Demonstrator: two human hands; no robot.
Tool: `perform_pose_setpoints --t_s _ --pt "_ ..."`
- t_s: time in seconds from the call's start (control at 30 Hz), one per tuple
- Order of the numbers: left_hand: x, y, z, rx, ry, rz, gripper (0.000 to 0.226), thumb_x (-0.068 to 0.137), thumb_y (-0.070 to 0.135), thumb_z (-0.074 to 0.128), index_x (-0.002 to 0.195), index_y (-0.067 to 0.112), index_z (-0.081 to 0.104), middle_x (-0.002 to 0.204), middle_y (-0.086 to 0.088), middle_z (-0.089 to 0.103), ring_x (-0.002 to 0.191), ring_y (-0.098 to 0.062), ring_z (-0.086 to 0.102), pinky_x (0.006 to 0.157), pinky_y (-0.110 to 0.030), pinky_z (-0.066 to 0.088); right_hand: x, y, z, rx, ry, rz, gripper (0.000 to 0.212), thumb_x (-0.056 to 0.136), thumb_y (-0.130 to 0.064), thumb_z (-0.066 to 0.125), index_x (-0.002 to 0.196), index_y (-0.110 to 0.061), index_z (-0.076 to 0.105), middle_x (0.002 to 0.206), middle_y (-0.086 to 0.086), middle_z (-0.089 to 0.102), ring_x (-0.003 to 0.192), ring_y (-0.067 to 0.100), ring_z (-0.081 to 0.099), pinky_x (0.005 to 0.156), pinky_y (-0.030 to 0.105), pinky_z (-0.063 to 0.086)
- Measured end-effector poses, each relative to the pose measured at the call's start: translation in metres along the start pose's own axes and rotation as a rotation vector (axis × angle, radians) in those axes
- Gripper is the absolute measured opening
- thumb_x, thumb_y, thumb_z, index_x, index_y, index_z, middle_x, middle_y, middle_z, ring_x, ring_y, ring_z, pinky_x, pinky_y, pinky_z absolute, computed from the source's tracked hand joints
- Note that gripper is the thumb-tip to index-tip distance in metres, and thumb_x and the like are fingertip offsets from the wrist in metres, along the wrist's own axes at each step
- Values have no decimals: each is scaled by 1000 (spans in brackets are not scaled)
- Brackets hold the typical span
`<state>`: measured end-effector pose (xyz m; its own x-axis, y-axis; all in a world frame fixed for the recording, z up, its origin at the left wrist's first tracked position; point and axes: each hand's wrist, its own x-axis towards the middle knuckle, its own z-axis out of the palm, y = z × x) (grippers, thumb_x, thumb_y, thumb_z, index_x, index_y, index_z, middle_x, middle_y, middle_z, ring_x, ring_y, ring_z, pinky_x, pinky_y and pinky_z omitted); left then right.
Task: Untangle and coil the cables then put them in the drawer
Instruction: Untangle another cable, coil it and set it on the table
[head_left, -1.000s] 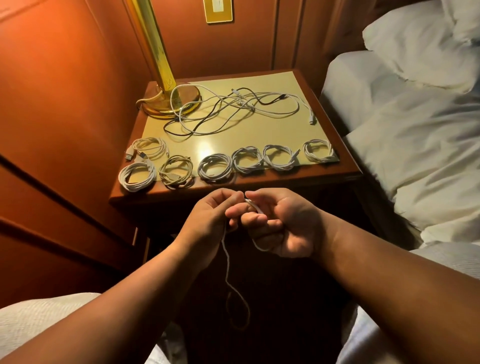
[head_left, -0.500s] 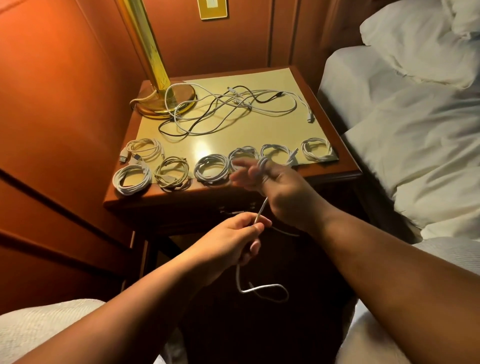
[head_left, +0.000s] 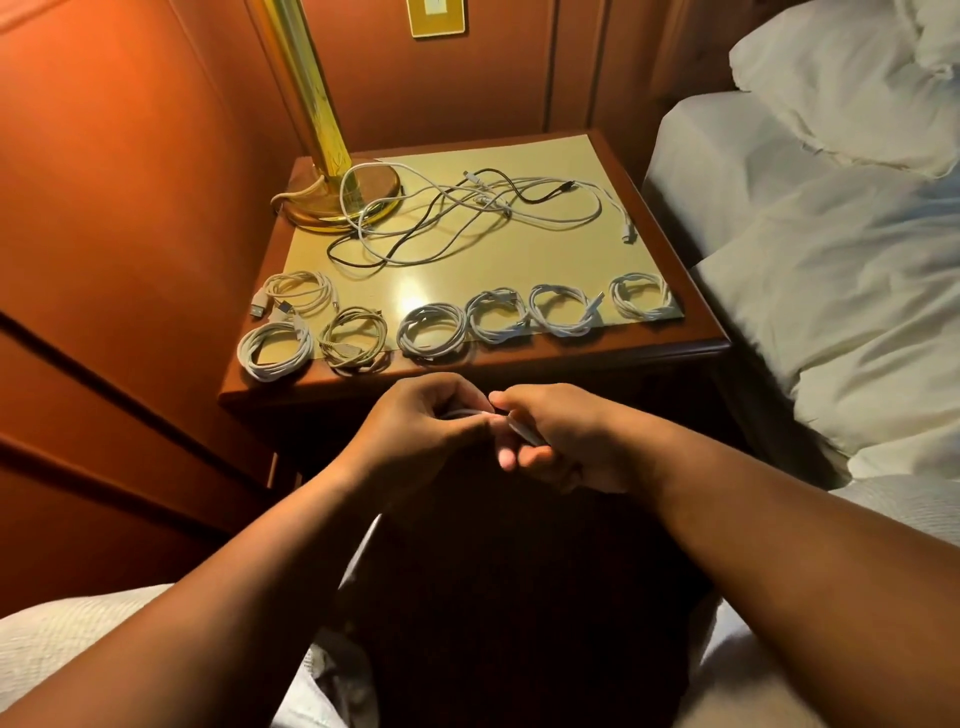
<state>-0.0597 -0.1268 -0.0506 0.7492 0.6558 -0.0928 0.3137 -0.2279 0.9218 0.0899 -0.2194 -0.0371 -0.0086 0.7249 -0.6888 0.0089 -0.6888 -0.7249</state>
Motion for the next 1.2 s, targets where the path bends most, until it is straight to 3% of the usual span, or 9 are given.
perform_pose_setpoints --t_s 0.1,0.43,0.6,0.73,0.83,0.97,1.07,1.13,1.2 --pt "-3 3 5 -113 -1 25 12 76 10 80 85 7 72 76 4 73 74 -3 67 70 -15 51 1 4 -2 92 -95 29 69 100 -58 23 63 -11 58 45 -4 30 40 11 21 44 26 18" --pt "1 -3 8 -239 61 55 24 71 26 76 82 6 70 71 1 69 70 -11 64 66 -20 51 8 8 2 184 -174 -28 74 95 -71 21 68 -11 57 53 1 44 41 10 34 41 21 23" --pt "2 -4 10 -372 74 -29 23 73 30 75 79 8 68 67 -2 66 66 -14 62 65 -26 50 3 4 4 518 -307 -54 58 99 -56 25 69 -14 52 53 -3 38 39 7 28 38 18 20" --pt "0 -3 10 -412 77 -24 19 76 29 77 76 12 69 68 0 67 66 -12 63 63 -23 47 0 4 5 594 -370 -97 44 98 -42 29 71 -15 50 53 -3 37 39 7 28 36 18 25" --pt "0 -4 14 -500 72 -71 22 76 40 77 71 21 68 68 -4 58 68 -24 48 63 -31 37 -4 2 6 678 -464 -188 41 97 -38 28 72 -13 48 52 -3 37 38 6 30 36 17 22" --pt "-4 1 24 -694 35 -174 21 81 40 72 68 23 69 70 -4 53 66 -19 46 58 -27 36 -8 3 4 779 -535 -304 37 95 -35 31 77 -10 52 55 -2 39 41 7 32 38 16 25" --pt "-8 2 34 -756 43 -221 21 83 32 63 66 23 71 70 -6 63 71 -21 59 73 -36 50 -6 5 5 820 -624 -313 40 97 -33 27 83 -8 54 57 -2 43 43 6 36 39 17 22" --pt "-10 1 37 -733 82 -229 22 84 27 62 64 25 70 70 -8 65 73 -27 59 85 -50 47 -4 6 8 800 -617 -305 39 98 -32 26 83 -8 54 58 -2 43 43 6 35 39 17 22" --pt "-10 0 36 -698 132 -211 21 82 34 62 64 26 70 69 -8 64 70 -25 59 79 -46 47 -3 5 11 778 -557 -293 35 98 -32 30 80 -12 52 58 -3 40 44 6 33 40 17 22"
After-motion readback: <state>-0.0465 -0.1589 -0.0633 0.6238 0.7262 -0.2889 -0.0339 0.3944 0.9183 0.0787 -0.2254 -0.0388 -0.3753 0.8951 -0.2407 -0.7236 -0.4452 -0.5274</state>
